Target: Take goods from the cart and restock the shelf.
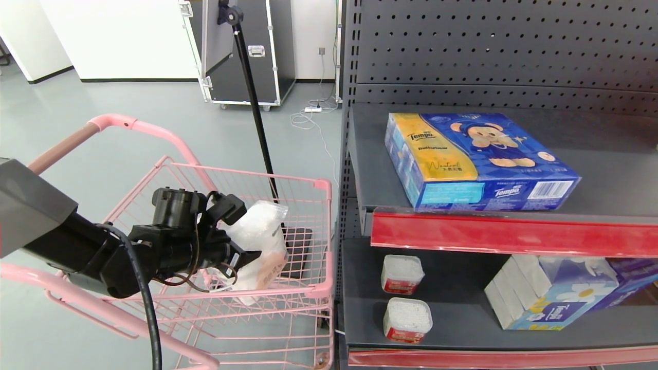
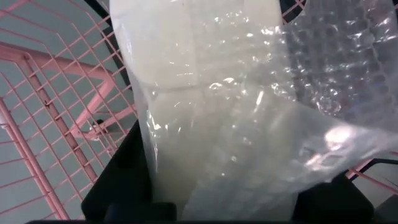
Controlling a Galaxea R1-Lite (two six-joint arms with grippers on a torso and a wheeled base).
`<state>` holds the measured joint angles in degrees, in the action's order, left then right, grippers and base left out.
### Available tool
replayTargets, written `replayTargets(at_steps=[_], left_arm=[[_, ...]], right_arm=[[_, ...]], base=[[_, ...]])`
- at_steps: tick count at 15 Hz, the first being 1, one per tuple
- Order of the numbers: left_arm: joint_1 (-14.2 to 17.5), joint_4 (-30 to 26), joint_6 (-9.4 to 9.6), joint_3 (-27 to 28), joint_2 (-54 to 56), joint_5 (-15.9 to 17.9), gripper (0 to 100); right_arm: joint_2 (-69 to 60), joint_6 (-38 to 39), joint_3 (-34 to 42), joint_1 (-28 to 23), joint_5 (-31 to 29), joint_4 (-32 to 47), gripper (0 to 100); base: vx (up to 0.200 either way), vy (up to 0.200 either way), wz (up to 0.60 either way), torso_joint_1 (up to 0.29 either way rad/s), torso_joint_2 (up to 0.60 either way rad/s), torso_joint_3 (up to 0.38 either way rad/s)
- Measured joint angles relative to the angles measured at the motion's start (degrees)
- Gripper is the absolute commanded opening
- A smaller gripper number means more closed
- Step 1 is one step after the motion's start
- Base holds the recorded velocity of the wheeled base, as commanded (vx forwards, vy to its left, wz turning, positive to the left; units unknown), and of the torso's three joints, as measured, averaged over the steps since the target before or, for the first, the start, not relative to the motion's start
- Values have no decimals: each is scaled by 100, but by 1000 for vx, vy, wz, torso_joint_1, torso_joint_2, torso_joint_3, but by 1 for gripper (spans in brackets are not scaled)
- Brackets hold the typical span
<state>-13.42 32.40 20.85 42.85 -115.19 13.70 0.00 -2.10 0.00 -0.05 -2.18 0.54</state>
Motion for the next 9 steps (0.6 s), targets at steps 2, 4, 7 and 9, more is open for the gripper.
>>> replayTargets(at_steps=[2,4,7,9], left_arm=[[4,-2,-5,-90,44,0,0],[66,-35,-55,-245,185,9,0],[182,-112,-178,-322,433,12,0],[257,-85,-336,-305,684,17,0]], right_arm=[[0,0,0,5,2,0,100],[0,0,0,0,-2,0,100],[0,0,0,0,2,0,100],[0,0,0,-2,2,-2,100]], base=[[0,0,0,0,0,0],[0,0,0,0,0,0],[0,0,0,0,0,0],[0,0,0,0,0,0]])
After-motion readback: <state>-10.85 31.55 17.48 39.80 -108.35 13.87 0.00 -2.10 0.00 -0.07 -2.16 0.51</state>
